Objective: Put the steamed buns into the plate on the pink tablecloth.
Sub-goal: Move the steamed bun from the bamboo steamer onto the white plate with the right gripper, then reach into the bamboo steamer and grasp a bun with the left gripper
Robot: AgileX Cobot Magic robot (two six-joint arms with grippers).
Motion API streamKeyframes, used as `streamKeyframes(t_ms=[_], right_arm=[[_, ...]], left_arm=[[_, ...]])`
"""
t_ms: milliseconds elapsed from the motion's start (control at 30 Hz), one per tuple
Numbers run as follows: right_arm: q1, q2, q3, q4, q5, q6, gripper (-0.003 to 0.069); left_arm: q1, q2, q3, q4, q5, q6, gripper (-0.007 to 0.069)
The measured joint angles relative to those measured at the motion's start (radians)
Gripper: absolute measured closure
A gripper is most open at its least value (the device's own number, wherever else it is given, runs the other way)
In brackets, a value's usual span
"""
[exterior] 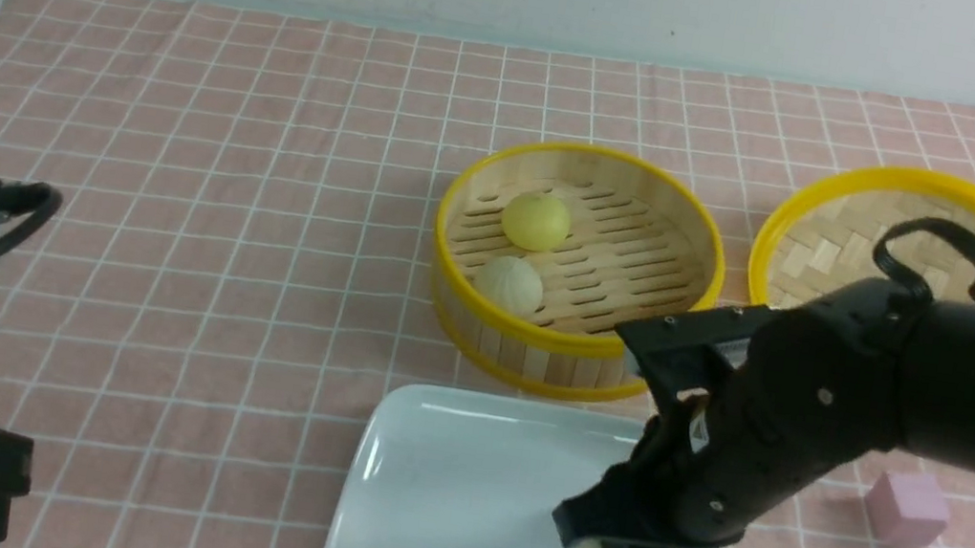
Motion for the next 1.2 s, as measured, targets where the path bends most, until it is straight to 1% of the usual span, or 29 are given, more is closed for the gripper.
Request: streamKeyframes(t_ms=[33,100,167,267,300,367,400,467,500,533,600,633,667,733,767,800,833,900,967,1033,1133,1167,1200], right_arm=[[-0.005,-0.006,0.0,-0.01,0.003,0.0,0.0354],[-0.019,-0.025,-0.003,-0.028,0.024,0.0,0.0313],[-0.036,-0.056,-0.01,-0.049,0.063,0.0,0.0303],[-0.053,-0.112,-0.016,-0.081,0.111,0.0,0.0323],[-0.067,-0.19,-0.019,-0.127,0.178,0.0,0.0384],[-0.082,-0.275,-0.019,-0.183,0.265,0.0,0.0479],[-0.087,-0.305,-0.018,-0.199,0.293,0.0,0.0511],[-0.106,-0.424,0.007,-0.25,0.378,0.0,0.0626],[-0.107,-0.447,0.011,-0.253,0.384,0.0,0.0634],[-0.118,-0.518,0.052,-0.27,0.412,0.0,0.0666],[-0.126,-0.666,0.145,-0.277,0.427,0.001,0.0671],[-0.126,-0.715,0.195,-0.276,0.425,0.001,0.0671],[-0.126,-0.739,0.215,-0.274,0.422,0.001,0.0671],[-0.126,-0.869,0.328,-0.269,0.391,0.001,0.0671],[-0.126,-0.944,0.385,-0.268,0.365,0.001,0.0671],[-0.126,-0.954,0.393,-0.268,0.36,0.001,0.0671],[-0.126,-1.019,0.448,-0.268,0.329,0.001,0.0671],[-0.126,-1.091,0.508,-0.267,0.29,0.001,0.0671],[-0.126,-1.131,0.532,-0.267,0.276,0.001,0.0671],[-0.126,-1.157,0.543,-0.267,0.269,0.001,0.067],[-0.126,-1.165,0.544,-0.269,0.256,0.001,0.067],[-0.126,-1.165,0.544,-0.27,0.255,0.001,0.067],[-0.126,-1.166,0.545,-0.27,0.25,0.001,0.067]], left_arm=[[0.0,0.0,0.0,0.0,-0.003,0.0,0.0561],[0.0,0.0,0.0,0.0,-0.008,0.0,0.0559],[0.0,0.0,0.0,0.0,-0.011,0.0,0.0556],[0.0,0.0,0.0,-0.001,-0.013,0.0,0.0556],[0.0,0.0,0.0,-0.001,-0.027,0.0,0.0554],[0.0,0.0,0.0,-0.004,-0.064,0.0,0.0553],[0.0,0.0,0.0,-0.01,-0.091,-0.002,0.0553],[0.0,0.001,0.0,-0.04,-0.15,-0.012,0.0553],[0.0,0.001,0.0,-0.044,-0.15,-0.013,0.0553],[0.0,0.008,0.0,-0.076,-0.183,-0.013,0.0553],[0.0,0.043,-0.005,-0.154,-0.202,0.022,0.0567],[0.0,0.069,-0.01,-0.212,-0.202,0.049,0.0585],[0.0,0.081,-0.013,-0.233,-0.2,0.062,0.0589],[-0.023,0.169,-0.044,-0.346,-0.189,0.155,0.0617],[-0.053,0.238,-0.074,-0.407,-0.191,0.219,0.0623],[-0.059,0.238,-0.079,-0.407,-0.193,0.226,0.0623],[-0.109,0.324,-0.125,-0.451,-0.213,0.267,0.0623],[-0.195,0.433,-0.205,-0.476,-0.272,0.293,0.0623],[-0.271,0.533,-0.301,-0.463,-0.331,0.298,0.0623],[-0.333,0.636,-0.388,-0.426,-0.365,0.285,0.0616],[-0.403,0.817,-0.574,-0.304,-0.335,0.191,0.0575],[-0.409,0.827,-0.598,-0.285,-0.324,0.173,0.0563],[-0.423,0.911,-0.694,-0.207,-0.274,0.096,0.0528]])
